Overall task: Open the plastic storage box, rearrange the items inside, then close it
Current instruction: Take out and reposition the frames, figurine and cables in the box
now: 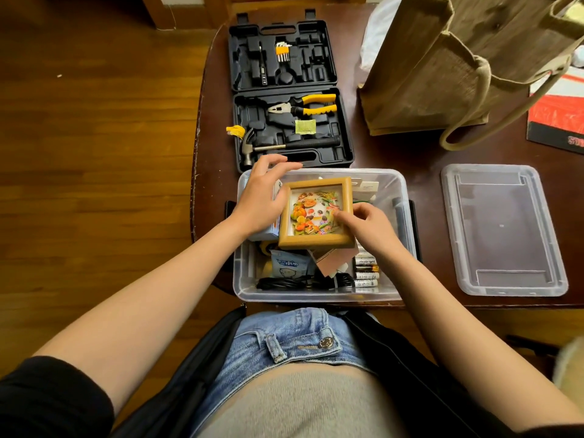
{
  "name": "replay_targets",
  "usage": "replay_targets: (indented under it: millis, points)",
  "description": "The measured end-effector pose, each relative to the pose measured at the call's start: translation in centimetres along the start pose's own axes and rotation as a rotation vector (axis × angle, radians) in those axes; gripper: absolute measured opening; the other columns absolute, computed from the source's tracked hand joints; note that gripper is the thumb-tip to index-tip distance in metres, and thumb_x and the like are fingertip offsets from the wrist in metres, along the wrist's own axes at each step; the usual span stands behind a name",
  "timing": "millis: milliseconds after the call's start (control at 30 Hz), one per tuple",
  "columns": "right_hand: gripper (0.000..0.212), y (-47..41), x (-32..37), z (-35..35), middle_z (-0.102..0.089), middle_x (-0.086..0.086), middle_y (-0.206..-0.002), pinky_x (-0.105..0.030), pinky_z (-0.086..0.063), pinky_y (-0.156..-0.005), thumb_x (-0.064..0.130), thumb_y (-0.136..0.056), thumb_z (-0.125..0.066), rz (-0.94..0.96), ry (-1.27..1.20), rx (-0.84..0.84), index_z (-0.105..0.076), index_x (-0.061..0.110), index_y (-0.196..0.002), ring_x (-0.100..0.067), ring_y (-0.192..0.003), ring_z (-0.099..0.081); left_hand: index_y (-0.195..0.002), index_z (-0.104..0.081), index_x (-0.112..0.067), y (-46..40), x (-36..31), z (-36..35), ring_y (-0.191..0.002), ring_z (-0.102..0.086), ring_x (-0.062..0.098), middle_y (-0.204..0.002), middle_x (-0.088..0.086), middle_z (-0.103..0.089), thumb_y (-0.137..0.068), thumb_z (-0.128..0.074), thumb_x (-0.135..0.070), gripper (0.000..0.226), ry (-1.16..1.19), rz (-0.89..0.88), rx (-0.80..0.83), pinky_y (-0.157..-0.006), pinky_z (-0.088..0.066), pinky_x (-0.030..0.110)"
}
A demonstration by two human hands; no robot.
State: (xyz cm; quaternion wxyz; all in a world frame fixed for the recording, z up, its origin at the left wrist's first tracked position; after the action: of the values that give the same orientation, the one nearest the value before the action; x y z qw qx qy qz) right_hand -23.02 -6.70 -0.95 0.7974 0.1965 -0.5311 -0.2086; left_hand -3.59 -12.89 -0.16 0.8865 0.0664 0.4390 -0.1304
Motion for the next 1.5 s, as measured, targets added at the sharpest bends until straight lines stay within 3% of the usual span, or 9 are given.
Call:
replay_targets:
  millis: [167, 300, 467, 600, 833, 1100, 1300, 1400, 1500]
  points:
    - [0.045, 0.1, 0.4, 0.2, -0.057, 0.001, -0.119, -0.030, -0.049, -0.087, 0.036, -0.087, -0.063, 0.046, 0.042, -0.079, -0.050, 0.012, -0.124, -0.015, -0.106, -0.056, -0.132, -0.052, -0.018, 1.9, 1.5, 0.5, -0.128, -0.037, 0.022, -0.132, 0.006, -0.045, -0.091, -0.059, -0.021, 0.042, -0.201, 0.042, -0.079, -0.111, -0.027, 0.040]
    - [0.061, 0.2, 1.3, 0.6, -0.052, 0.005, -0.120, -0.027, -0.046, -0.087, 0.043, -0.085, -0.063, 0.102, 0.101, -0.127, -0.041, 0.012, -0.134, -0.012, -0.107, -0.053, -0.139, -0.043, -0.023, 3.1, 2.3, 1.0, -0.129, -0.032, 0.017, -0.136, 0.002, -0.041, -0.088, -0.062, -0.034, 0.056, -0.147, 0.061, -0.058, -0.108, -0.028, 0.037]
    - [0.028, -0.8, 1.1, -0.6, -0.068, -0.008, -0.106, -0.032, -0.052, -0.078, 0.040, -0.090, -0.058, -0.076, 0.077, 0.061, -0.061, 0.013, -0.096, -0.019, -0.091, -0.064, -0.149, -0.021, -0.032, 4.3, 2.5, 1.1, -0.140, -0.015, 0.018, -0.149, 0.002, -0.024, -0.062, -0.070, -0.069, 0.107, -0.236, 0.025, 0.173, -0.116, -0.018, 0.045]
    - [0.032, -1.4, 0.9, 0.2, -0.067, -0.013, -0.104, -0.042, -0.051, -0.084, 0.031, -0.093, -0.052, -0.096, -0.185, -0.039, -0.060, 0.003, -0.109, -0.026, -0.091, -0.064, -0.148, -0.001, -0.044, 4.7, 2.9, 1.2, -0.143, -0.005, 0.020, -0.153, 0.001, -0.012, -0.056, -0.071, -0.073, 0.119, -0.484, -0.055, 0.314, -0.116, -0.002, 0.052]
    - [0.019, -0.8, -0.9, 3.9, -0.075, -0.004, -0.092, -0.029, -0.058, -0.059, 0.026, -0.097, -0.046, -0.143, -0.779, -0.001, -0.058, 0.014, -0.106, -0.018, -0.082, -0.072, -0.148, -0.011, -0.042, 4.4, 2.2, 1.4, -0.131, -0.024, 0.020, -0.139, 0.002, -0.028, -0.064, -0.073, -0.062, 0.106, -0.334, -0.038, 0.227, -0.113, -0.020, 0.046]
    - [0.019, 0.4, -4.3, 5.5, -0.075, -0.002, -0.088, -0.034, -0.059, -0.058, 0.024, -0.095, -0.047, -0.203, -0.654, 0.030, -0.061, 0.015, -0.104, -0.019, -0.077, -0.073, -0.145, -0.023, -0.041, 2.9, 2.1, 2.3, -0.135, -0.024, 0.018, -0.144, -0.002, -0.024, -0.065, -0.068, -0.064, 0.095, -0.199, -0.009, 0.222, -0.113, -0.026, 0.047]
    - [0.018, 0.1, -4.6, 4.0, -0.075, -0.003, -0.082, -0.028, -0.056, -0.051, 0.026, -0.093, -0.053, -0.321, -0.657, 0.044, -0.062, 0.013, -0.103, -0.019, -0.069, -0.073, -0.133, -0.050, -0.032, 3.2, 0.7, 1.1, -0.147, -0.010, 0.016, -0.158, -0.005, -0.013, -0.082, -0.069, -0.027, 0.054, -0.203, -0.221, 0.210, -0.103, -0.041, 0.040]
    - [0.019, -0.1, -4.5, 2.7, -0.075, -0.005, -0.080, -0.030, -0.055, -0.050, 0.024, -0.093, -0.052, -0.391, -0.714, 0.095, -0.059, 0.012, -0.106, -0.020, -0.067, -0.072, -0.123, -0.061, -0.024, 3.9, -0.2, -0.1, -0.146, -0.014, 0.019, -0.154, 0.001, -0.027, -0.084, -0.067, -0.017, 0.040, -0.230, -0.304, 0.216, -0.116, -0.022, 0.046]
    - [0.020, -0.1, -4.9, 1.8, -0.074, -0.005, -0.075, -0.038, -0.056, -0.061, 0.027, -0.094, -0.048, -0.448, -0.749, 0.122, -0.058, 0.015, -0.107, -0.021, -0.066, -0.070, -0.114, -0.066, -0.021, 4.5, -0.8, -0.7, -0.136, -0.036, 0.019, -0.135, 0.002, -0.051, -0.086, -0.065, -0.029, 0.029, -0.285, -0.339, 0.239, -0.119, -0.011, 0.046]
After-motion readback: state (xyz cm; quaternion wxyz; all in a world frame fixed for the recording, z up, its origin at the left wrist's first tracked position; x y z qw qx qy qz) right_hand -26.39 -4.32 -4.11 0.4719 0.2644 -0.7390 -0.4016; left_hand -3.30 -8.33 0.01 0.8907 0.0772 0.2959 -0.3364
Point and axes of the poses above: each hand's wrist, its own y-axis away from the middle knuckle, its own z-axis out of the back of the hand, x = y × z, the point moved 4 cm from there along -y, towards the middle knuckle
